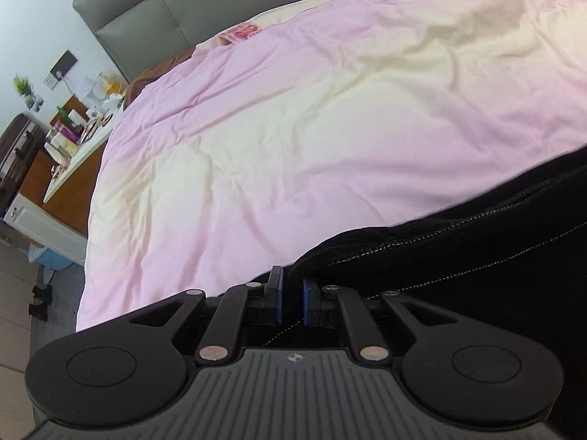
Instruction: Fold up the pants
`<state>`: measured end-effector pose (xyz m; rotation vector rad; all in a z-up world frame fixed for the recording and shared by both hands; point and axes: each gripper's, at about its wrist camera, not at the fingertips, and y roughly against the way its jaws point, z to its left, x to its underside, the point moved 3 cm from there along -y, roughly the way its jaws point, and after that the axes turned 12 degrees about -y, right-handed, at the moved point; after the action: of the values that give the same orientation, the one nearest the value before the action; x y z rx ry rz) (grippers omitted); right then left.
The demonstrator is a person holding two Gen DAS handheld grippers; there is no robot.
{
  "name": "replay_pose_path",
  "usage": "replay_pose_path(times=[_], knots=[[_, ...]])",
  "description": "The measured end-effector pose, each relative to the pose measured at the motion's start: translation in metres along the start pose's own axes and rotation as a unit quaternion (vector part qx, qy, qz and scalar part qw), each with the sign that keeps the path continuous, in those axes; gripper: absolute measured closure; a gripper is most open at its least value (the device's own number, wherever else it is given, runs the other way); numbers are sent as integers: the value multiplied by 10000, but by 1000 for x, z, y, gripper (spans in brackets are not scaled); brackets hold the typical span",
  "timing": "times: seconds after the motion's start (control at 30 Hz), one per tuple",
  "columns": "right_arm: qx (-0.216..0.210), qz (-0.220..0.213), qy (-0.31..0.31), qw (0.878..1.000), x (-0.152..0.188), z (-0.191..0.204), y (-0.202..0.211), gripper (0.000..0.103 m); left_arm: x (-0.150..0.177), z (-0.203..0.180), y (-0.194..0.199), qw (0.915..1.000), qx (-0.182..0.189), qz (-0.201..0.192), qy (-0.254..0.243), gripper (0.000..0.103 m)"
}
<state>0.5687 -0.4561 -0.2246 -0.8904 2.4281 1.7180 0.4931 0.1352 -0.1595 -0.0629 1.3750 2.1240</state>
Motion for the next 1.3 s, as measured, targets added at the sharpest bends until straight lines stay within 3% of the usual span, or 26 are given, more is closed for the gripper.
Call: replay_pose_path(times=[0.1,0.33,0.43,0.5,0.57,0.63,0.73,0.8,0.87,0.9,1.07,1.23,1.3], knots=[[155,-12,-74,9999,-16,8,-17,103,-6,0,-30,9996,54,244,92,92],[248,368,-20,9990,-22,23,-61,103,-3,-2,-63,9990,190,178,359,90],[355,439,-24,9984,-26,27,-68,100,-4,-4,-65,9991,162,220,336,85],[464,441,23,9979,-27,29,-67,92,-3,0,-61,9986,265,242,393,82],[714,311,136,9969,-26,31,-59,60,-2,11,-56,9965,511,259,611,80],[730,169,-3,9972,-25,26,-45,49,0,23,-44,9934,735,190,863,78],[608,9,-503,9969,-22,17,-21,47,8,31,-21,9915,953,-25,886,76],[524,-92,-800,9954,-16,14,-5,43,14,36,-9,9905,1041,-106,896,69],[411,-114,-1042,9936,-7,14,8,43,17,45,2,9906,896,-217,1013,42],[342,-110,-1116,9931,-2,18,13,43,18,51,9,9902,796,-297,1106,39],[178,-18,-1077,9940,21,39,32,43,34,76,41,9864,677,-453,1426,38],[-67,50,-1182,9930,47,59,50,43,88,97,45,9800,507,-239,1909,36],[-111,110,-1162,9931,58,69,52,43,108,98,38,9780,524,-141,2015,46]])
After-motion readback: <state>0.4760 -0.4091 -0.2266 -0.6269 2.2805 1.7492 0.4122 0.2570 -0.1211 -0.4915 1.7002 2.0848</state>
